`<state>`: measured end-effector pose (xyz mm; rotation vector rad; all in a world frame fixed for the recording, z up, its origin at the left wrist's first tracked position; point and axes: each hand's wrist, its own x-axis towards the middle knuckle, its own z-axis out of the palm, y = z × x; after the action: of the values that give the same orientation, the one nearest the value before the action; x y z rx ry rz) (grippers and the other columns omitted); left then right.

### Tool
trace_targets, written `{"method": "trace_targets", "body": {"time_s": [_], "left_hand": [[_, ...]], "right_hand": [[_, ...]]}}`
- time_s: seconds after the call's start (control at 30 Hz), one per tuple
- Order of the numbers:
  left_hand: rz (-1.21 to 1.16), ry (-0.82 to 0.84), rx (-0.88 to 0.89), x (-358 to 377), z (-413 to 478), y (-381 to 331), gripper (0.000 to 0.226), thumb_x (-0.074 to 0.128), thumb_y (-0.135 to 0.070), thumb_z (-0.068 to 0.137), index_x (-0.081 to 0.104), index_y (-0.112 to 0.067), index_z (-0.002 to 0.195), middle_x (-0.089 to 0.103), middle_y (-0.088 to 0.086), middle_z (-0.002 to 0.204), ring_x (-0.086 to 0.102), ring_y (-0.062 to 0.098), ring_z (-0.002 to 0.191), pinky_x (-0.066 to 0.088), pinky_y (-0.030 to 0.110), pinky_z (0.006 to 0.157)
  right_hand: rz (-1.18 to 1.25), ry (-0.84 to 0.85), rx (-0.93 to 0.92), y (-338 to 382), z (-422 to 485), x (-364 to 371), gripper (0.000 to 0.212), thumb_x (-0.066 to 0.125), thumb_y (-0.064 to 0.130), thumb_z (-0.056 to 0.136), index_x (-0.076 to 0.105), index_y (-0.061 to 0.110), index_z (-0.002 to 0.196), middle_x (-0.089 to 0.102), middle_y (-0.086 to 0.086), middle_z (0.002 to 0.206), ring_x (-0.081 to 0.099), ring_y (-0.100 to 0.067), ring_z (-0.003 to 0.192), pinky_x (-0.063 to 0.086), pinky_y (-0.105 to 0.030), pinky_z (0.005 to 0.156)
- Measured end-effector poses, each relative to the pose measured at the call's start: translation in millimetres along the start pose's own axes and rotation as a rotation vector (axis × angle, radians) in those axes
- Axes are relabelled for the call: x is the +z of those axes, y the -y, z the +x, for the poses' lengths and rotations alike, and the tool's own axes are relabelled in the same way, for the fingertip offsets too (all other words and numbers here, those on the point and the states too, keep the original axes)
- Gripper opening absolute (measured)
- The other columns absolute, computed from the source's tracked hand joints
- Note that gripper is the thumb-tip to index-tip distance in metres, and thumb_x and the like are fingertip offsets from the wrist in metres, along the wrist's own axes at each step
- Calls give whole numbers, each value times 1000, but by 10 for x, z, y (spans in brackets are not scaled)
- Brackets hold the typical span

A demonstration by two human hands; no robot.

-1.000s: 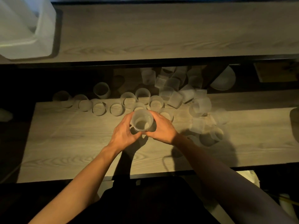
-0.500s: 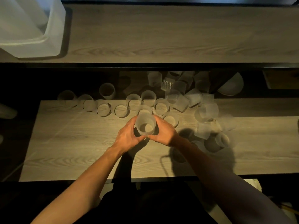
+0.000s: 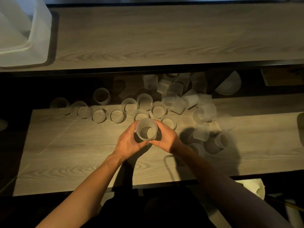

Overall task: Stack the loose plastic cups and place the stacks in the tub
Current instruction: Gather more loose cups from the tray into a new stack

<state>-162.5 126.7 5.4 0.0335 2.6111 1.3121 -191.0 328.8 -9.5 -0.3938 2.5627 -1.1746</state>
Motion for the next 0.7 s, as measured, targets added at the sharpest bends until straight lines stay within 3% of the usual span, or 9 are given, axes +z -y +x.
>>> {"method": "trace_targets", "body": {"time_s": [0.1, 0.17, 0.3, 0.4, 0.57, 0.7], "left_hand": [[-7, -7, 44, 25, 103, -212, 87, 85, -58, 68, 39, -40, 140, 48, -28, 127, 53, 1, 118, 48, 26, 97], [-5, -11, 93, 64, 196, -364, 84, 84, -58, 69, 40, -38, 138, 49, -28, 127, 53, 0, 116, 51, 29, 96], [28, -3, 146, 209, 422, -610, 81, 86, -48, 72, 39, -40, 137, 55, -17, 131, 54, 5, 117, 53, 37, 98], [45, 19, 131, 331, 547, -662, 84, 86, -47, 72, 37, -38, 139, 56, -9, 136, 56, 11, 120, 52, 40, 99], [22, 103, 67, 481, 637, -645, 87, 84, -52, 72, 35, -37, 142, 54, -6, 140, 51, 9, 120, 45, 30, 97], [15, 162, 37, 571, 640, -583, 82, 82, -56, 72, 35, -44, 139, 53, -12, 138, 47, 2, 118, 41, 27, 97]], "right_hand": [[9, -95, -71, -4, -89, -282, 81, 88, 29, 74, 49, 12, 143, 61, 1, 134, 51, 4, 117, 40, -7, 97], [2, -133, -96, -37, -114, -436, 79, 88, 27, 74, 51, 6, 140, 62, -4, 132, 57, -6, 117, 47, -16, 97], [36, -183, -60, -163, -104, -681, 79, 88, 30, 72, 51, 11, 140, 63, -2, 131, 62, -13, 115, 54, -32, 94], [54, -196, -21, -270, -97, -760, 79, 88, 30, 72, 51, 13, 140, 63, -1, 131, 62, -12, 115, 53, -33, 94], [64, -150, 44, -443, -79, -756, 82, 87, 35, 75, 48, 11, 143, 62, -3, 133, 60, -12, 120, 50, -27, 99], [6, -140, 101, -564, -65, -653, 85, 87, 36, 70, 49, 8, 141, 60, -8, 134, 58, -19, 121, 50, -39, 102]]}}
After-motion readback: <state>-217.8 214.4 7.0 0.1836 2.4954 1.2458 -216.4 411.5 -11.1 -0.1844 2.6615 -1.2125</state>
